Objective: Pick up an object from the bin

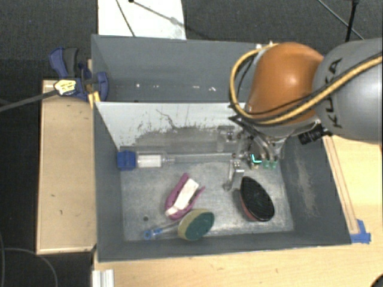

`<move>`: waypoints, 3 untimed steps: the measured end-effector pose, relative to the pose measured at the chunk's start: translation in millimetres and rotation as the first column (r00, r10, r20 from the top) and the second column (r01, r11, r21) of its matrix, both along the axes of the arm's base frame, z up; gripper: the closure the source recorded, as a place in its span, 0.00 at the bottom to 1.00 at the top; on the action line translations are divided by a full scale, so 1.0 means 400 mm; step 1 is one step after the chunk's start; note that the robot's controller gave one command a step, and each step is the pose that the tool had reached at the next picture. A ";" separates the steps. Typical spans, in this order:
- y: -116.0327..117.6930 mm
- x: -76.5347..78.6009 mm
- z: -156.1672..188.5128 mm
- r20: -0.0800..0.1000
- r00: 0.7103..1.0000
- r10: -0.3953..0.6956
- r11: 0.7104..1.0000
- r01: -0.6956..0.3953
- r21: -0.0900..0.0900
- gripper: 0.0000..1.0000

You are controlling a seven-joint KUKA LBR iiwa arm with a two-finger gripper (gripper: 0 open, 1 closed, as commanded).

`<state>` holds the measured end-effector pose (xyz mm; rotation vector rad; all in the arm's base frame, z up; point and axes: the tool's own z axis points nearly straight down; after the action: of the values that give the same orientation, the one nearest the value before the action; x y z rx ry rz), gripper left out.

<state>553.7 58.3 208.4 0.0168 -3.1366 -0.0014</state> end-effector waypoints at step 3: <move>0.225 -0.049 -0.269 0.008 0.725 0.689 0.725 -0.689 -0.001 0.00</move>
Offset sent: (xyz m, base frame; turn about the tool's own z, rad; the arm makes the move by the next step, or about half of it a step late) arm -0.0233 0.0824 -0.1384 -0.4086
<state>534.3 148.1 100.8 1.1813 -2.9140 -0.0008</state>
